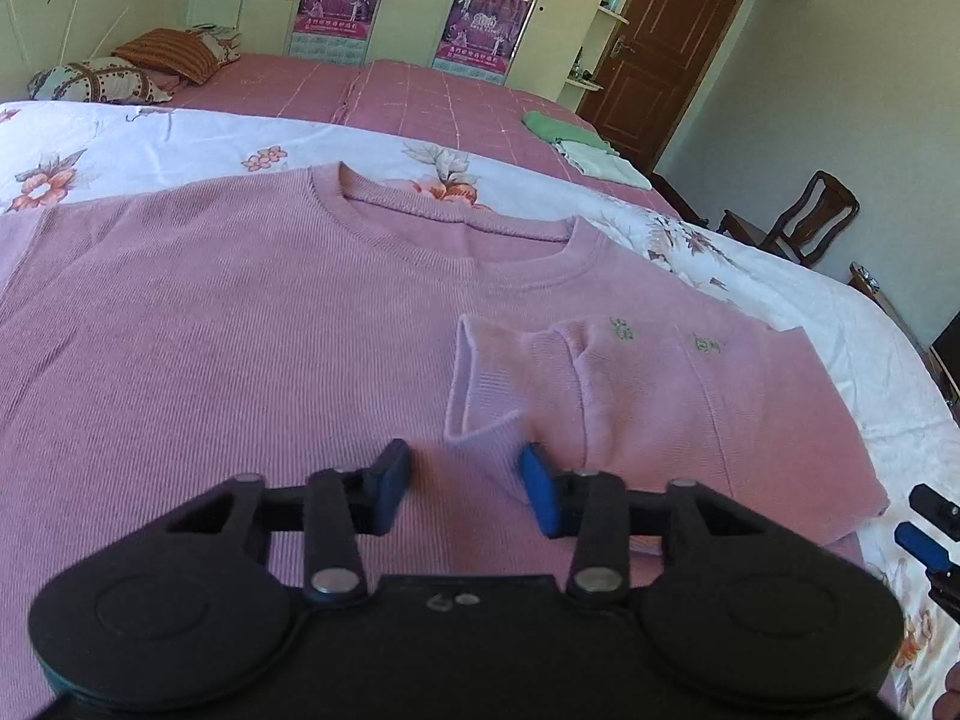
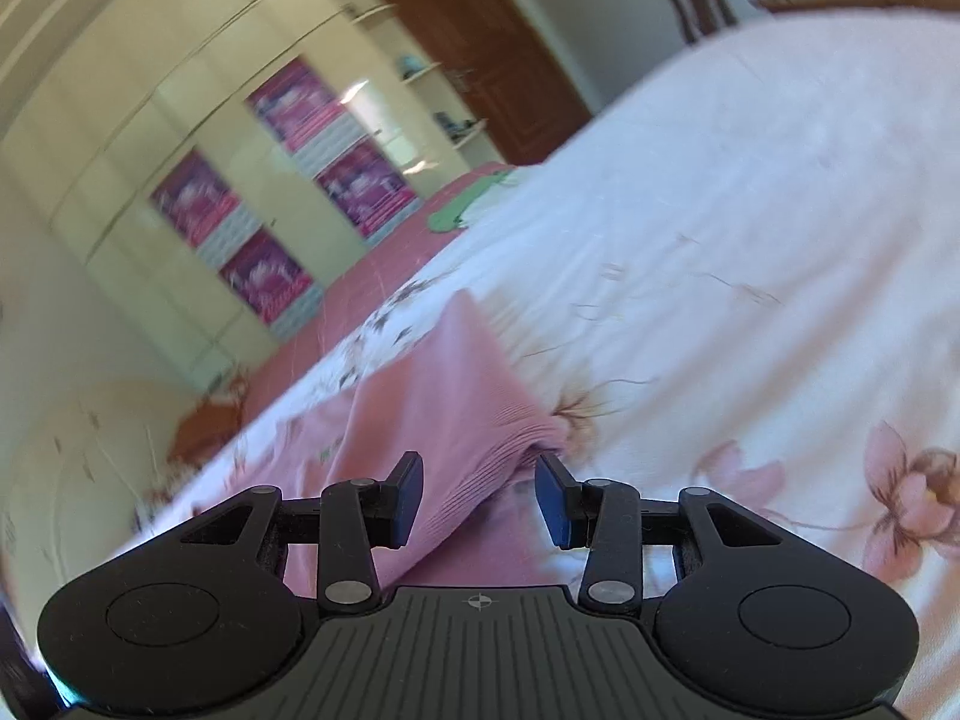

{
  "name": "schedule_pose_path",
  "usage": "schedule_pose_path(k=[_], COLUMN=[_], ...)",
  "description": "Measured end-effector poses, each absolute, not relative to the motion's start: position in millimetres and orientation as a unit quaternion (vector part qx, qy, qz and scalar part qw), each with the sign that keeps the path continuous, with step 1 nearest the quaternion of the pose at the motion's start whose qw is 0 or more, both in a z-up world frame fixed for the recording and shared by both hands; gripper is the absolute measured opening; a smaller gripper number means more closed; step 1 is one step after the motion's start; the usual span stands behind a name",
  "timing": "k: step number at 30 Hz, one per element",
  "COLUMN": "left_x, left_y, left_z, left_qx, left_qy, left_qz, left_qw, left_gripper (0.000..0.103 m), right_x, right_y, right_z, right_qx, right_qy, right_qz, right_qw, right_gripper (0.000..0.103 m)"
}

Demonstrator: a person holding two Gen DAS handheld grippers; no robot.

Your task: Fold small clothes

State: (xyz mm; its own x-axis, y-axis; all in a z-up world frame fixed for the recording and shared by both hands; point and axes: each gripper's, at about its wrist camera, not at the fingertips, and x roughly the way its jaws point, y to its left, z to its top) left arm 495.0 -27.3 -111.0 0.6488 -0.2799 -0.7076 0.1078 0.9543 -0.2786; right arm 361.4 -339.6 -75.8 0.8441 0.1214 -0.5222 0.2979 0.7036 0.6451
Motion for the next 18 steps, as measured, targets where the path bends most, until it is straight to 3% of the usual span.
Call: schedule_pose_path(k=[1,3,11,12,13,15,16,18], left_x=[497.4,498.0,463.8,465.7,468.2,468.8,467.7,470.8], left_y=[-28.2,-31.0,5.7,12.3,19.9,25.3,24.4,18.2], left_z=[-110.7,-106.0,-64.8,-68.9,-73.4,-78.2,-78.5,-79.6], left_qx=[-0.108,-0.101,-0.078,-0.086,-0.114,-0.155,-0.167,-0.187], left_qy=[0.405,0.397,0.294,0.309,0.326,0.333,0.329,0.336], left_qz=[-0.111,-0.120,-0.125,-0.131,-0.135,-0.132,-0.131,-0.144], left_qw=[0.901,0.904,0.944,0.938,0.929,0.921,0.920,0.912], left_gripper=[0.026,0.006,0.000,0.003,0.014,0.079,0.084,0.073], right_x=[362.7,360.3,356.8,356.3,355.9,355.4,355.1,356.4], right_y=[-345.6,-361.7,-385.7,-387.6,-389.9,-390.8,-390.5,-389.1], right_z=[-78.3,-78.7,-72.8,-71.7,-70.0,-70.6,-71.7,-73.4], right_qx=[0.400,0.425,0.472,0.470,0.467,0.467,0.467,0.466], right_qy=[0.272,0.268,0.252,0.250,0.251,0.251,0.252,0.256], right_qz=[-0.050,-0.052,-0.049,-0.049,-0.050,-0.050,-0.050,-0.051], right_qw=[0.874,0.863,0.844,0.845,0.846,0.847,0.846,0.846], right_gripper=[0.041,0.041,0.041,0.041,0.041,0.041,0.041,0.041])
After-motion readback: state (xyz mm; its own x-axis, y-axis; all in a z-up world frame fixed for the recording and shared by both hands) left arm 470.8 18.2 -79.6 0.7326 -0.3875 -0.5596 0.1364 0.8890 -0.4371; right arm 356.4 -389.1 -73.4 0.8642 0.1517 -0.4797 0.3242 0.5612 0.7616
